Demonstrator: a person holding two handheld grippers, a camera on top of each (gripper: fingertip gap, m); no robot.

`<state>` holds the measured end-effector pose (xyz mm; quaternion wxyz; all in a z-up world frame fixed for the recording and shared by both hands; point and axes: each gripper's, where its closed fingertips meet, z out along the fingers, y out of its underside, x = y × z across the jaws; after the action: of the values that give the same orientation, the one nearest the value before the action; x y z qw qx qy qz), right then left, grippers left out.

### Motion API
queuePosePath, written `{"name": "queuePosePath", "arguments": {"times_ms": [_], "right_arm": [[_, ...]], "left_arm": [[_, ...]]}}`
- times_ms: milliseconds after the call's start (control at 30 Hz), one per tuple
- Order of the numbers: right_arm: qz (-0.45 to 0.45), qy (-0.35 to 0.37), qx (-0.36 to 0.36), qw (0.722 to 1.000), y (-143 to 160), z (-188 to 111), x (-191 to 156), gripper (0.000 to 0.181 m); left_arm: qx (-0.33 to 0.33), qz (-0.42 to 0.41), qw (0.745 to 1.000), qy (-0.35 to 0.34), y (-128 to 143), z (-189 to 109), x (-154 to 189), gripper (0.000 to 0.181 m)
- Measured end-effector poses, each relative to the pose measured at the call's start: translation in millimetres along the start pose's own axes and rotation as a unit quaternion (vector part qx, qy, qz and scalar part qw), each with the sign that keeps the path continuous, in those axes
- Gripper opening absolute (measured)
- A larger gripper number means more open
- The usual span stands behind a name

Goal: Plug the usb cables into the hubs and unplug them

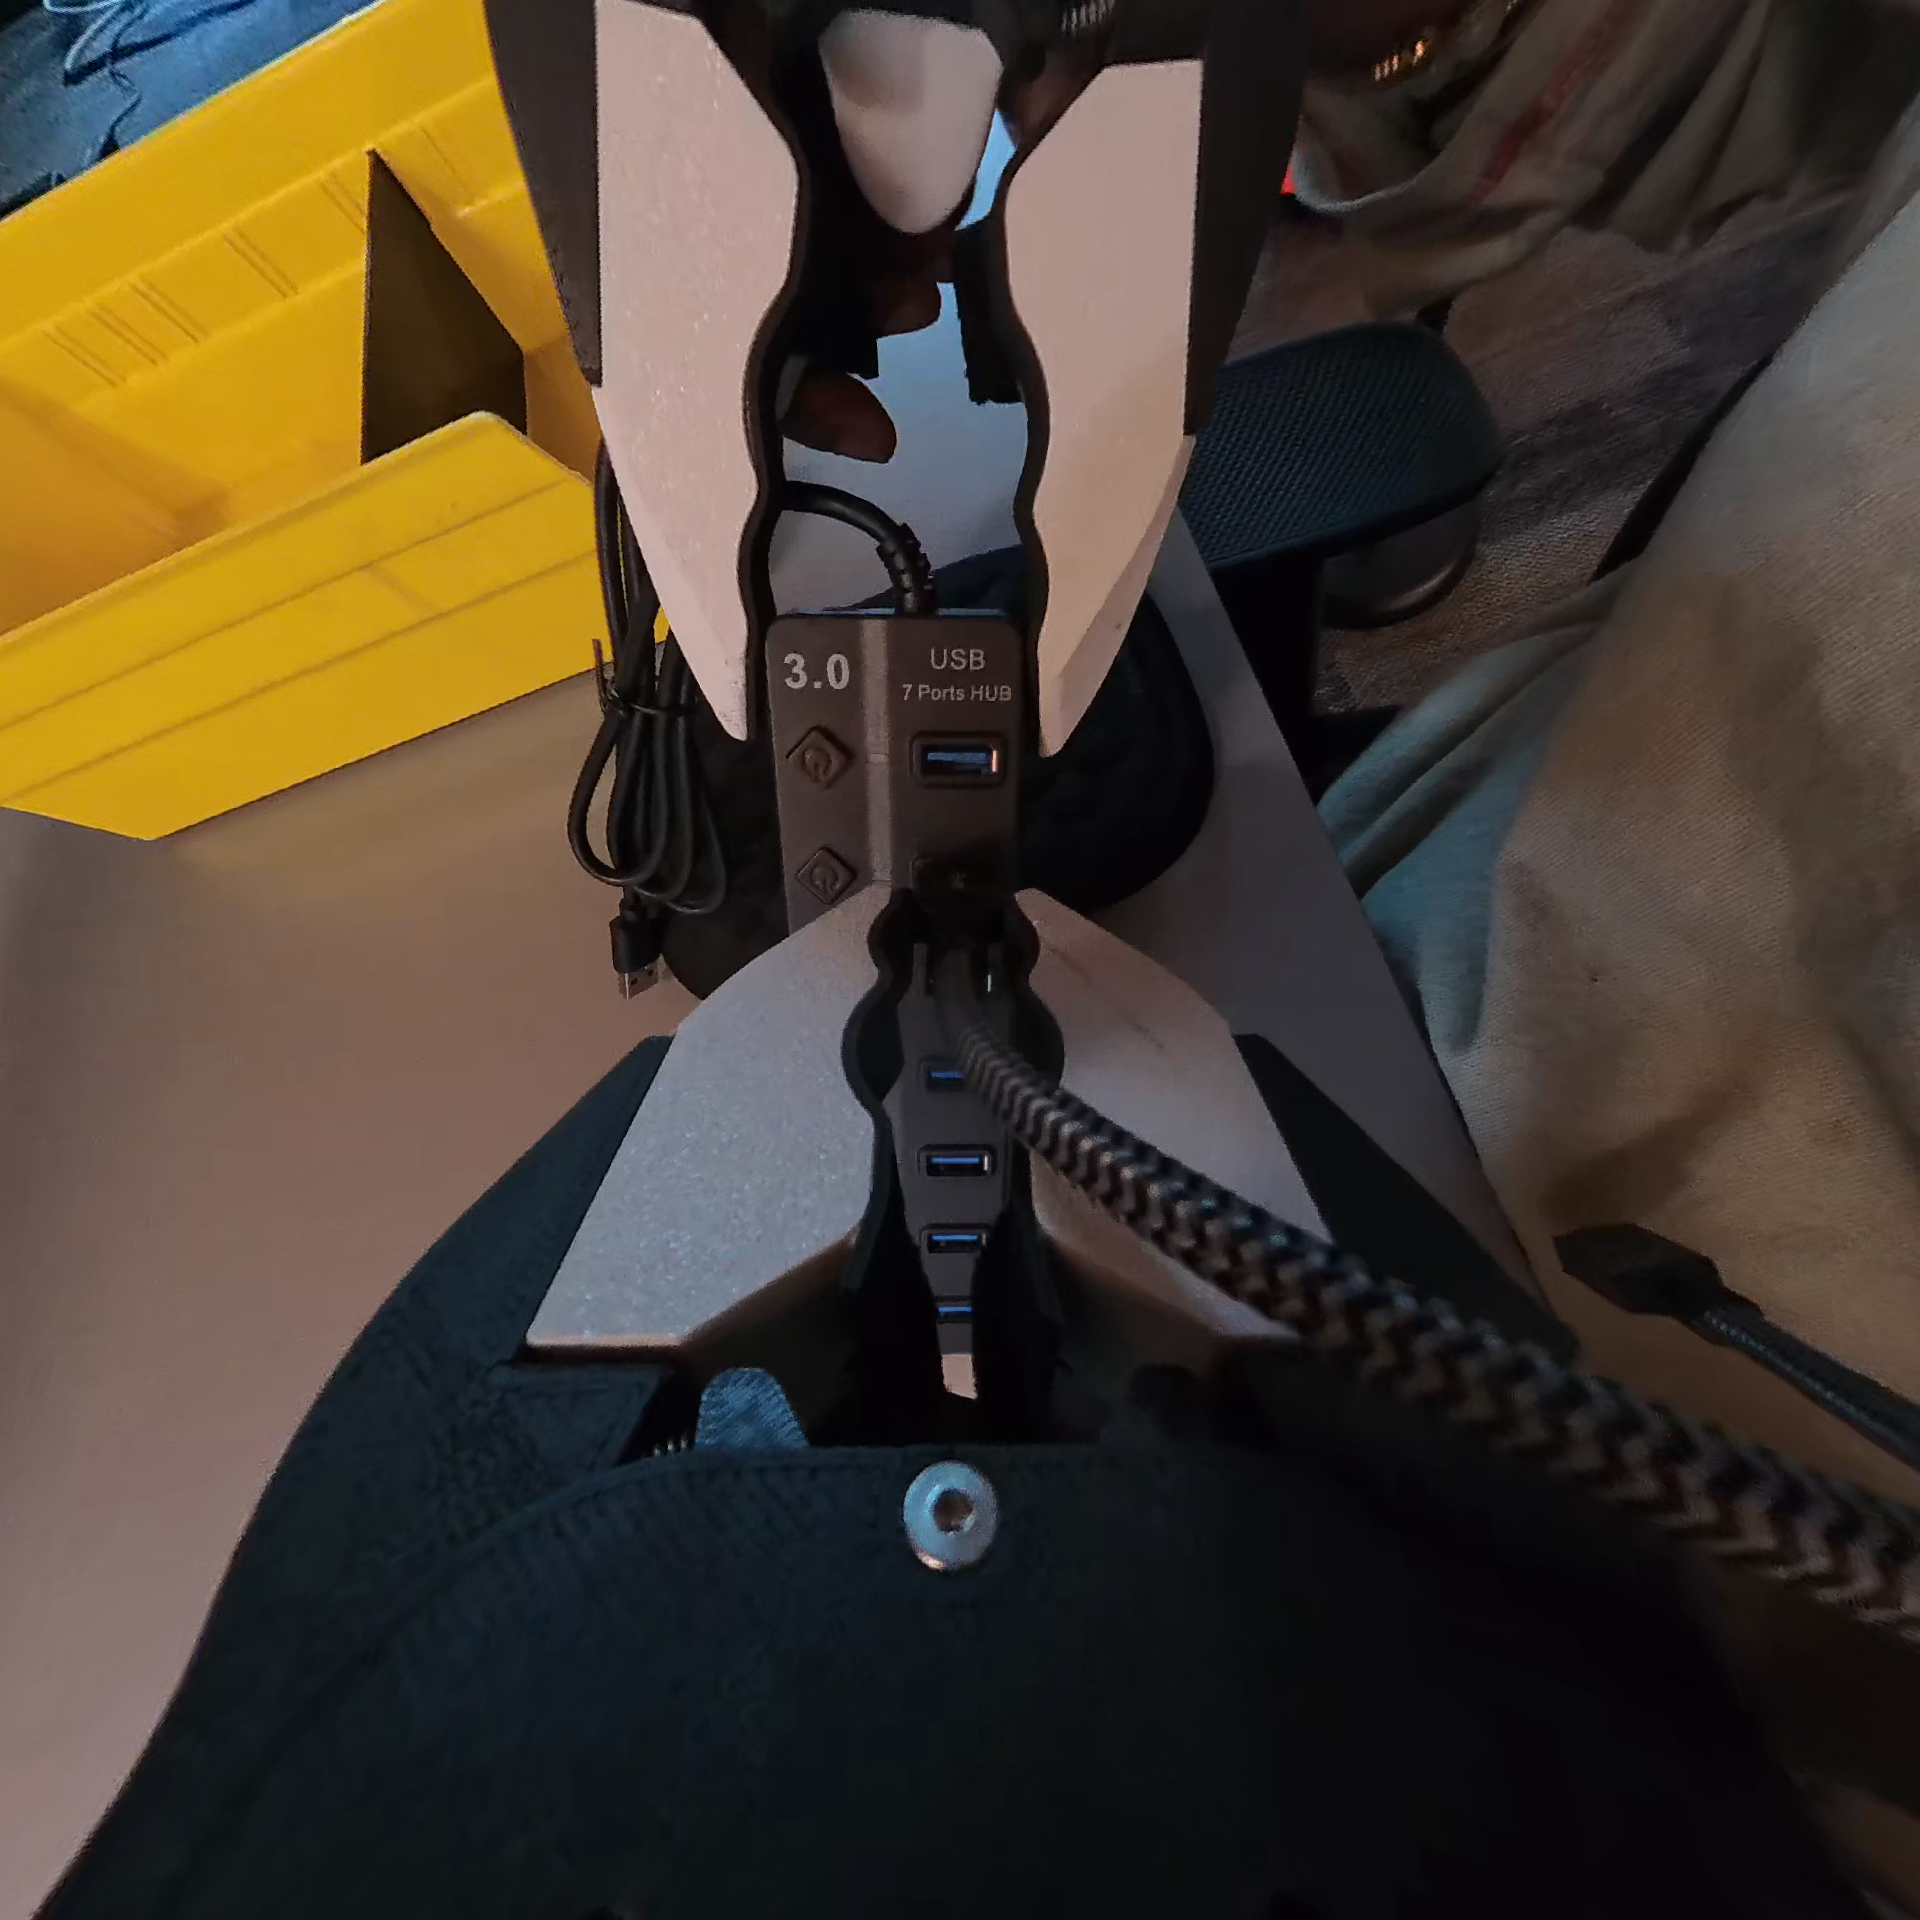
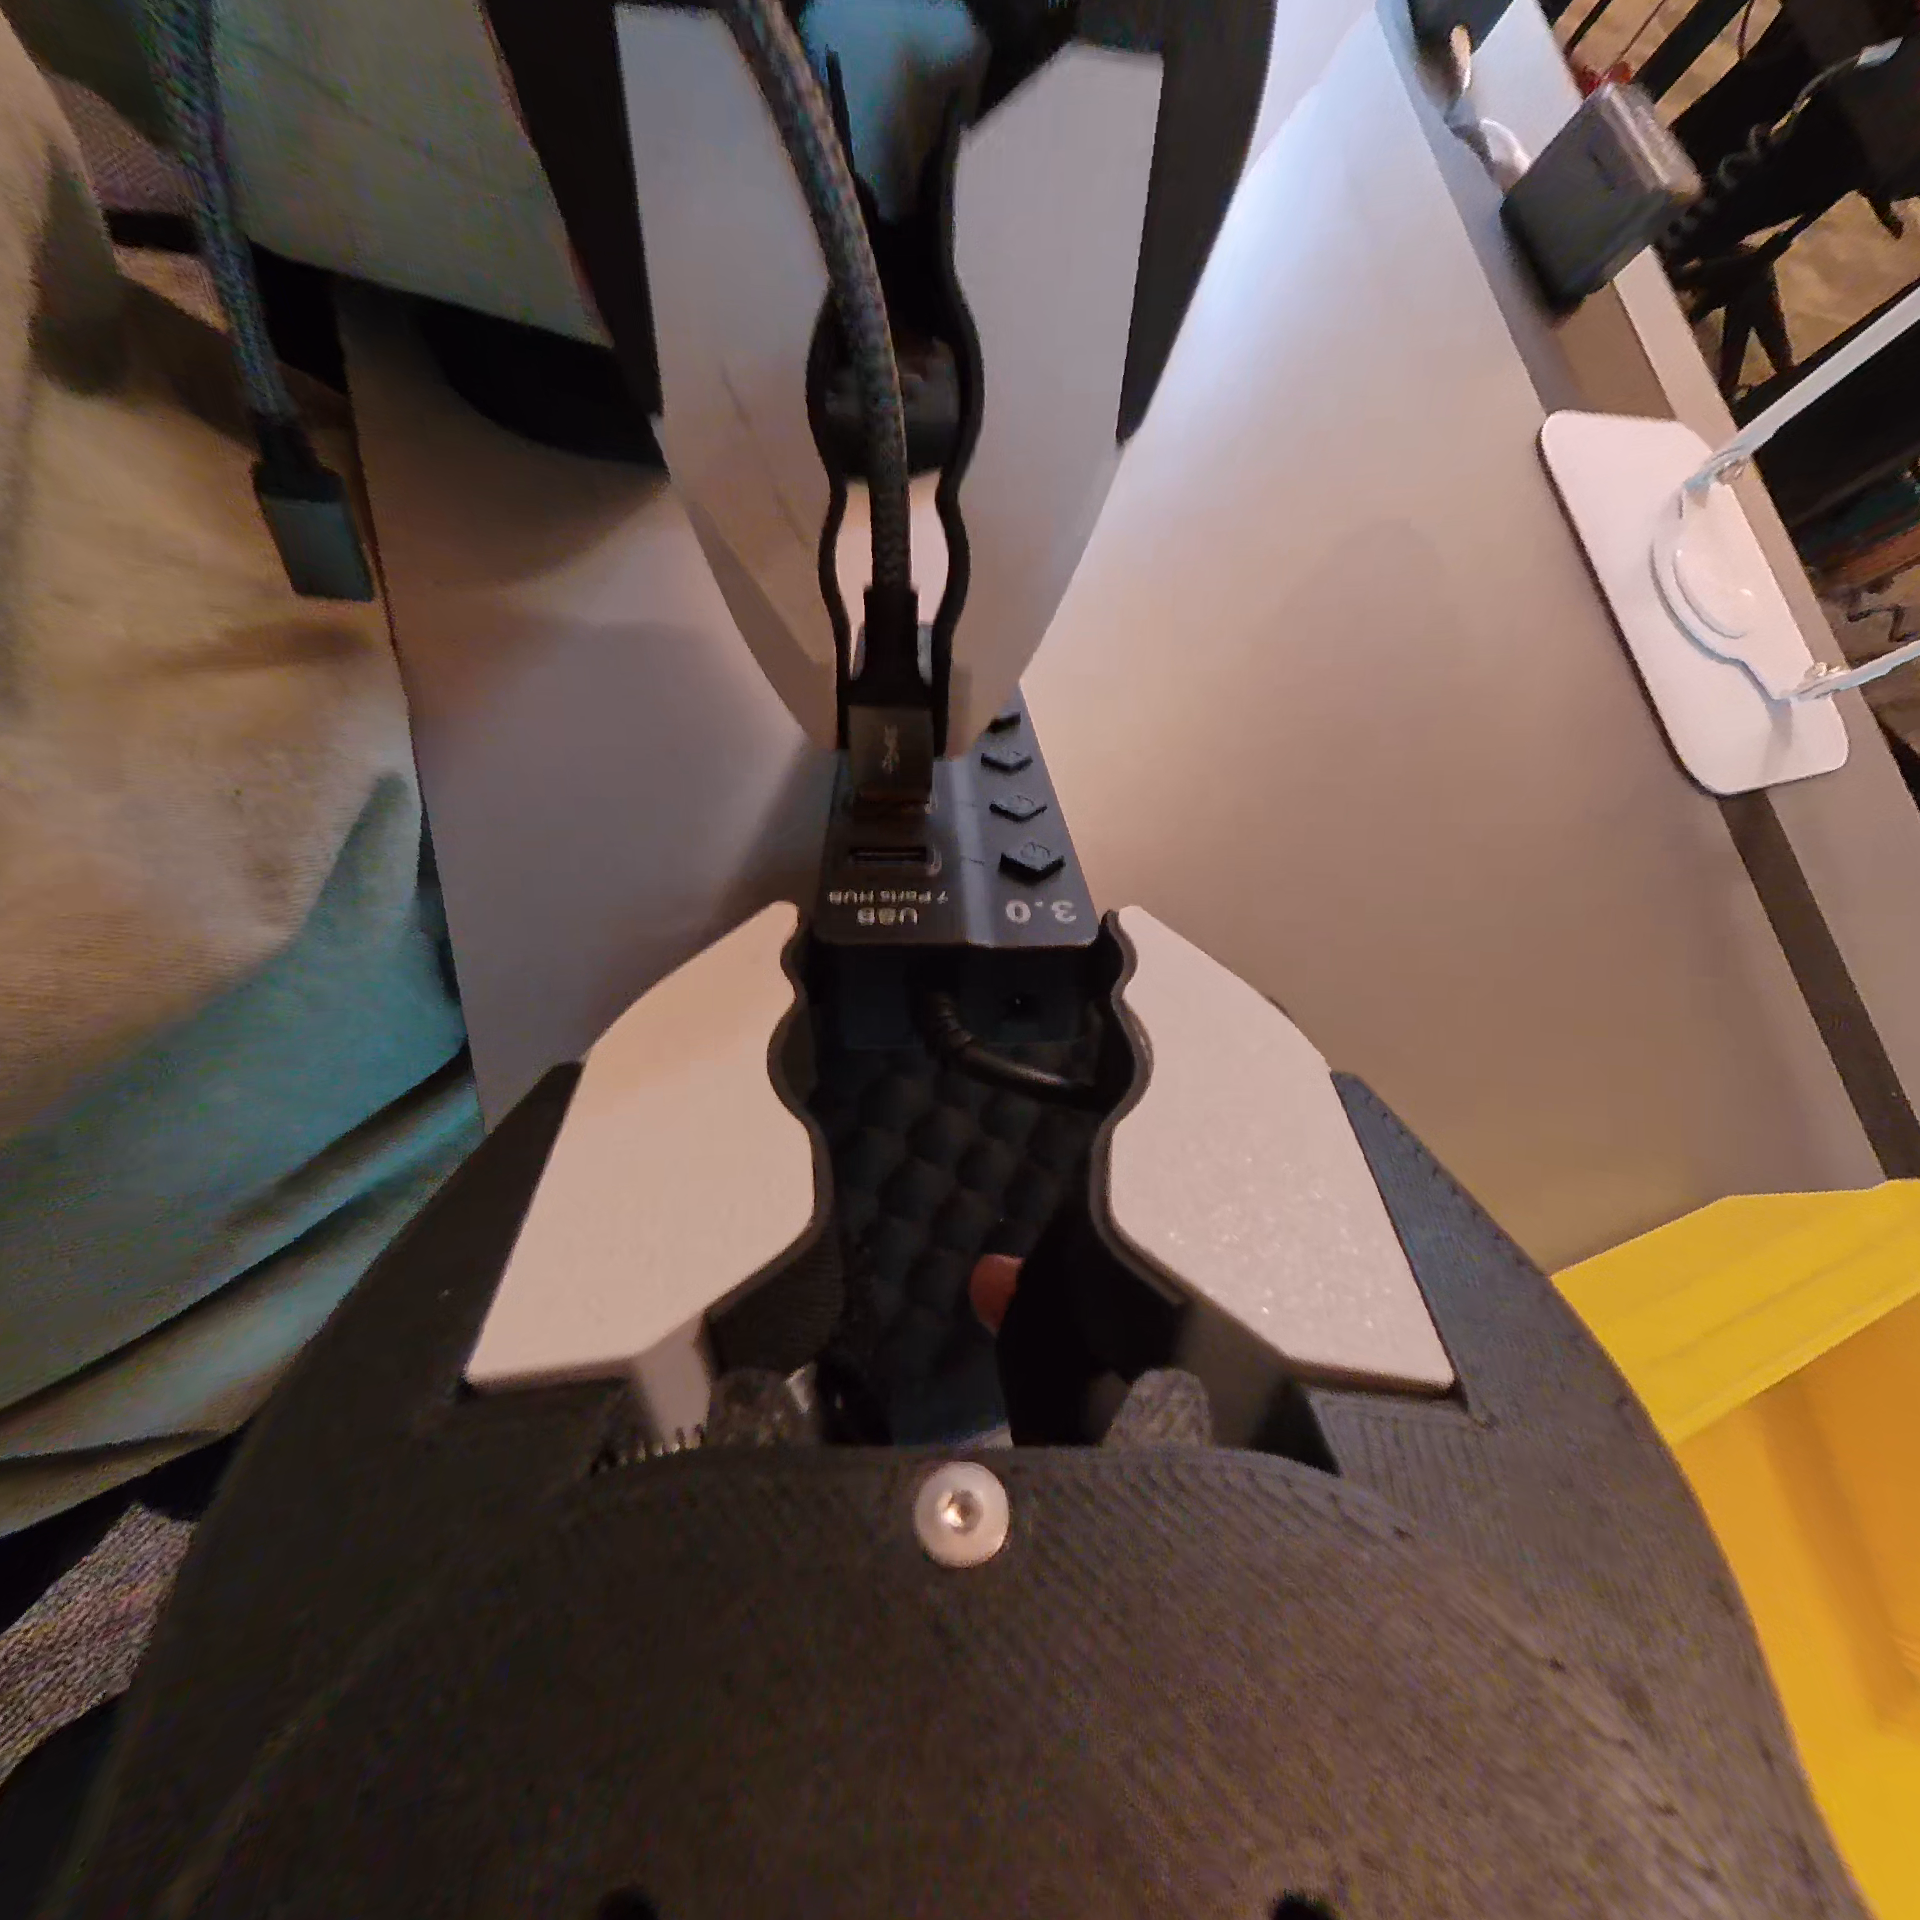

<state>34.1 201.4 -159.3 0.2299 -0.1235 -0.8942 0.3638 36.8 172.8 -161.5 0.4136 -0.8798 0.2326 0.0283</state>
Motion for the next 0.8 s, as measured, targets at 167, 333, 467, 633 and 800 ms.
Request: {"name": "queuePosePath", "arguments": {"times_ms": [167, 333, 467, 633, 800], "right_arm": [[-0.007, 0.001, -0.012, 1.0, 4.5, 2.8, 2.3, 0.052], [0.004, -0.006, -0.003, 1.0, 9.7, 3.4, 3.3, 0.052], [0.032, -0.046, 0.057, 0.997, 9.1, 1.0, 4.4, 0.053], [0.042, -0.04, 0.022, 0.998, 50.8, 14.8, 13.8, 0.053], [0.059, -0.044, -0.003, 0.997, 71.1, 28.5, 19.8, 0.052]], "left_arm": [[-0.019, 0.011, 1.0, 0.014, 2.1, 5.2, -1.8, 0.017], [-0.002, -0.014, 1.0, 0.021, 1.7, 9.2, -3.6, 0.017], [0.032, -0.06, 0.998, 0.005, 2.0, 9.9, -7.5, 0.04], [0.123, -0.132, 0.97, -0.164, 11.5, -55.7, -39.2, 0.063], [0.199, -0.154, 0.9, -0.355, 33.1, -165.7, -40.8, 0.061]]}}
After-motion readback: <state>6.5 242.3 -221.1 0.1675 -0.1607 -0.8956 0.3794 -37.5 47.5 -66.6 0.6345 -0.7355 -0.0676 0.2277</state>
